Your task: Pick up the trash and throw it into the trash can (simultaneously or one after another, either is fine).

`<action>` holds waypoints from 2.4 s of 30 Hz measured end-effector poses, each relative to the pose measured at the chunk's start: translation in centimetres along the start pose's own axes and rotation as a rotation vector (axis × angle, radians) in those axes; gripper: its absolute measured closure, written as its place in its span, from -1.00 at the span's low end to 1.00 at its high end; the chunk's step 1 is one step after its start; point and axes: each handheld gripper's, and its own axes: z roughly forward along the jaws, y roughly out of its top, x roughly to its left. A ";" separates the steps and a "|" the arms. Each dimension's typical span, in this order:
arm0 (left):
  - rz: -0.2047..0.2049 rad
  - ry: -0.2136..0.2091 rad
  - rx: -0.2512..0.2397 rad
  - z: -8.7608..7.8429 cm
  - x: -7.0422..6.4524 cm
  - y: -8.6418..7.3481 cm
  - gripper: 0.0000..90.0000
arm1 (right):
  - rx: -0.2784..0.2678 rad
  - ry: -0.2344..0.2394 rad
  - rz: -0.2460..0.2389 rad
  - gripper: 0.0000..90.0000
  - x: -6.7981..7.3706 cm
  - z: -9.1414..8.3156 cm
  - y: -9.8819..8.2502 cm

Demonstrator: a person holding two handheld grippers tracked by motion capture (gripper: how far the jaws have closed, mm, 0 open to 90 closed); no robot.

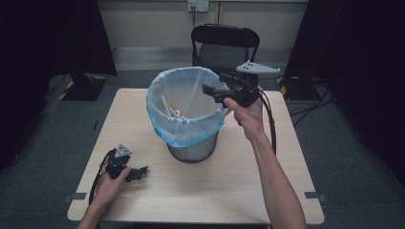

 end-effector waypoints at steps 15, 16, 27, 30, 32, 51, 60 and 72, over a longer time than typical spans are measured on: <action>0.000 0.000 0.001 0.0 0.0 0.0 -0.99 | 0.016 -0.049 -0.017 -0.63 -2.0 -1.3 0.2; 0.000 0.000 0.001 0.0 0.0 0.0 -0.99 | 0.016 -0.055 -0.018 -0.63 -2.1 -1.5 0.2; 0.000 0.000 0.001 0.0 0.0 0.0 -0.99 | 0.018 -0.104 -0.013 -0.63 -3.1 -2.7 0.1; -0.001 0.000 0.001 0.0 0.0 0.0 -0.99 | 0.018 -0.118 -0.007 -0.63 -3.4 -3.0 -0.1; -0.002 0.000 0.000 0.0 0.0 0.0 -0.99 | 0.011 -0.137 -0.004 -0.62 -3.6 -3.3 -0.1; -0.001 0.000 0.001 0.0 0.0 0.0 -0.99 | 0.034 -0.236 0.022 -0.57 -5.6 -5.7 -1.7; 0.000 0.000 0.000 0.0 0.0 0.0 -0.99 | 0.073 -0.273 0.032 -0.54 -6.3 -6.5 -3.1; -0.002 0.003 -0.001 0.0 0.0 0.0 -1.00 | 0.098 -0.284 0.074 -0.52 -7.1 -7.4 -6.1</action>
